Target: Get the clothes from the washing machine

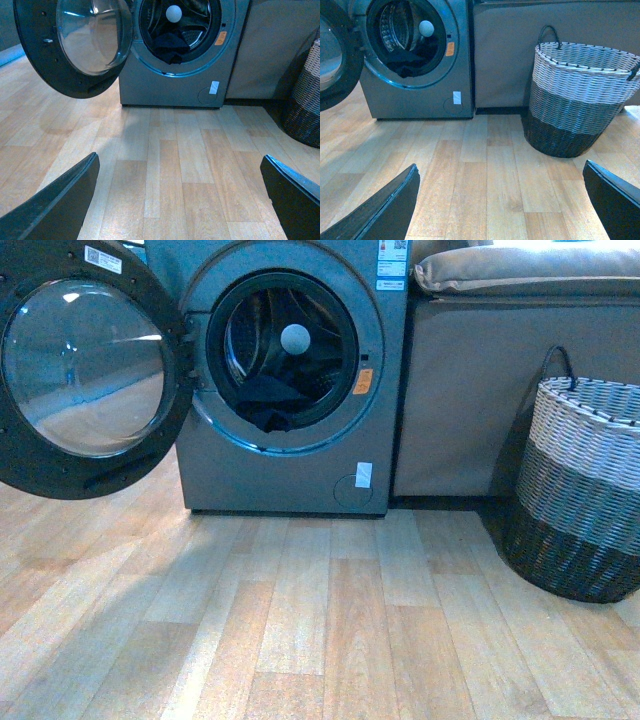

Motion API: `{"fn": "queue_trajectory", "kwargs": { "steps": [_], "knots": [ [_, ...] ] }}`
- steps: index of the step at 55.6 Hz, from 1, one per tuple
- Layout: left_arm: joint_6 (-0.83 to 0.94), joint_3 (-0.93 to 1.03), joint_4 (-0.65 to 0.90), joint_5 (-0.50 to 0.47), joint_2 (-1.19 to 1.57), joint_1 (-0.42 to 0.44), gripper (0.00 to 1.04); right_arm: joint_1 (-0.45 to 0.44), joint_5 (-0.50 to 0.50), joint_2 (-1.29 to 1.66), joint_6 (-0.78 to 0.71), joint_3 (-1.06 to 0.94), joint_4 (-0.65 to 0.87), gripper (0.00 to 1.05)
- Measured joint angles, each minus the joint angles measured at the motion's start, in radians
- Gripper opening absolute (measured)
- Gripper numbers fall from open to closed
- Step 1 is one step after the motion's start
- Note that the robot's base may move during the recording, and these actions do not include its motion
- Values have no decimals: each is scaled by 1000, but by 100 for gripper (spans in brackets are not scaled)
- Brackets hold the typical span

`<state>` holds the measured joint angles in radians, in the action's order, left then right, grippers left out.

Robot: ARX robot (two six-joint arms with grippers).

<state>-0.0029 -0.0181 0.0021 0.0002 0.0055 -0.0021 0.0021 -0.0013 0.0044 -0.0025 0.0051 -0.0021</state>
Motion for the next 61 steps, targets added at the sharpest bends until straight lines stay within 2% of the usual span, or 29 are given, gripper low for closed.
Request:
{"fn": "queue_trajectory", "kwargs": {
  "steps": [61],
  "knots": [
    [0,0,-2,0,-5,0,98,-1,0,0,0,0,0,97]
  ]
}}
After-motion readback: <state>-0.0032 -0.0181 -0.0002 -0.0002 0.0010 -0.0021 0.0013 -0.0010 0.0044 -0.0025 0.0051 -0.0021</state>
